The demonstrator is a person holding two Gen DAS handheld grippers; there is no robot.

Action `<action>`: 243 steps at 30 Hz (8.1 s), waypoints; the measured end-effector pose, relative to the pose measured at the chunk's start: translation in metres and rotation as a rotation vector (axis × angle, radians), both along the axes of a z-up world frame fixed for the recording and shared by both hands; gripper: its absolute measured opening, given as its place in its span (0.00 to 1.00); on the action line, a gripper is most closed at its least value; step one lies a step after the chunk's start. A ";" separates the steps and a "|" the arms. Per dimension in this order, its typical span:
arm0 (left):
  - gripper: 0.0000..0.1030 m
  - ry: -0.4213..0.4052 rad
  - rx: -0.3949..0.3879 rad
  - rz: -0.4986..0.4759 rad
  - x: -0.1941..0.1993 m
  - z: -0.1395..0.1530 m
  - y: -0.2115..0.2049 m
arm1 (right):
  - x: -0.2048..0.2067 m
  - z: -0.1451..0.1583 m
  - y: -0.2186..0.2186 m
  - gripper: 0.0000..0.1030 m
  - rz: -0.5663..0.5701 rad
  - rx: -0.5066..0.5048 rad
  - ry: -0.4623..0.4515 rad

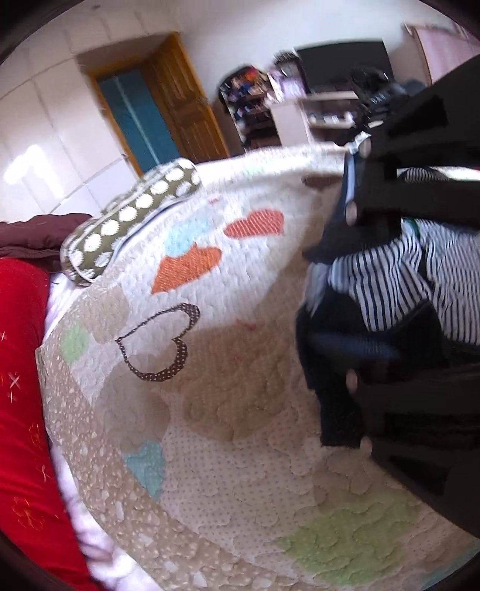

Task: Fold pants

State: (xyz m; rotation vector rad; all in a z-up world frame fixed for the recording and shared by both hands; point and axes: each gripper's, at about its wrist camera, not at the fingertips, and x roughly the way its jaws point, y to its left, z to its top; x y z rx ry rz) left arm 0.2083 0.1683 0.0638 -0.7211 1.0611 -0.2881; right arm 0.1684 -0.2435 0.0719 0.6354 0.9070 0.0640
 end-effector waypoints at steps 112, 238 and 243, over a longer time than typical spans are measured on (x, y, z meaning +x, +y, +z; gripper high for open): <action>0.57 -0.176 0.593 -0.121 -0.206 -0.012 -0.065 | -0.217 -0.002 -0.002 0.45 -0.019 -0.121 -0.107; 0.29 -0.120 0.480 -1.007 -0.118 -0.032 -0.427 | -0.254 -0.042 -0.051 0.37 -0.062 -0.104 -0.178; 0.13 -0.171 0.401 -0.944 -0.120 -0.003 -0.394 | -0.246 -0.032 -0.052 0.20 -0.046 -0.083 -0.192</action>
